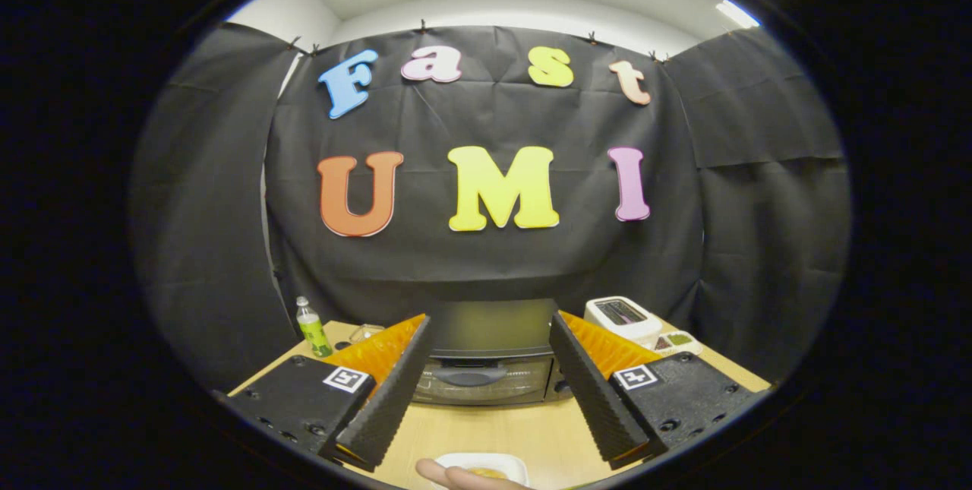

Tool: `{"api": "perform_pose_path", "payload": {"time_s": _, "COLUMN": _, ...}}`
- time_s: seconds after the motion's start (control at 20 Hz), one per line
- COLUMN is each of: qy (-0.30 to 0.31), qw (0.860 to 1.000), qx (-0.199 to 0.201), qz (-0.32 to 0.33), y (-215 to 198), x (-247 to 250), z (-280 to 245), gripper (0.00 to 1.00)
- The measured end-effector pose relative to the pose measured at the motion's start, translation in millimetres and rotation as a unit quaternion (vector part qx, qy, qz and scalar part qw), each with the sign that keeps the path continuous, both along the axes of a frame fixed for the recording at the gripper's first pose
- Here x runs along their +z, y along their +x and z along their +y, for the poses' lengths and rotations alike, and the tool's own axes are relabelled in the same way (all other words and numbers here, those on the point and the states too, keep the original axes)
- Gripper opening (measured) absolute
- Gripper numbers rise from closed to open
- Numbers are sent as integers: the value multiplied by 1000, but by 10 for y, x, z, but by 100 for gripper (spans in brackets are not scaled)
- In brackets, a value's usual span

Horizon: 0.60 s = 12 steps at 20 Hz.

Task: Open the toaster oven, put the food inside, and close the toaster oven door.

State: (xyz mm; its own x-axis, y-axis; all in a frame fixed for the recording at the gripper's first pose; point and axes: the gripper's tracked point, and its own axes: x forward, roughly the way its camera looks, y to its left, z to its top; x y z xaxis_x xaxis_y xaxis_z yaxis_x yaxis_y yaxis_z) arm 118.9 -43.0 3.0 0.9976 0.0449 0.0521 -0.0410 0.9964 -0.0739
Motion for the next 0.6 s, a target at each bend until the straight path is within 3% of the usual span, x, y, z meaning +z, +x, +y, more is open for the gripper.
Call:
{"api": "perform_pose_path", "payload": {"time_s": 0.15, "qy": 10, "qw": 1000, "qx": 5, "qz": 21, "y": 313, "x": -164, "z": -72, "gripper": 100}}
{"api": "perform_pose_path", "payload": {"time_s": 0.4, "qy": -13, "qw": 998, "qx": -25, "qz": 59, "y": 810, "x": -607, "z": -358, "gripper": 100}}
{"api": "perform_pose_path", "payload": {"time_s": 0.6, "qy": -4, "qw": 996, "qx": -3, "qz": 89, "y": 1127, "x": -908, "z": -286, "gripper": 100}}
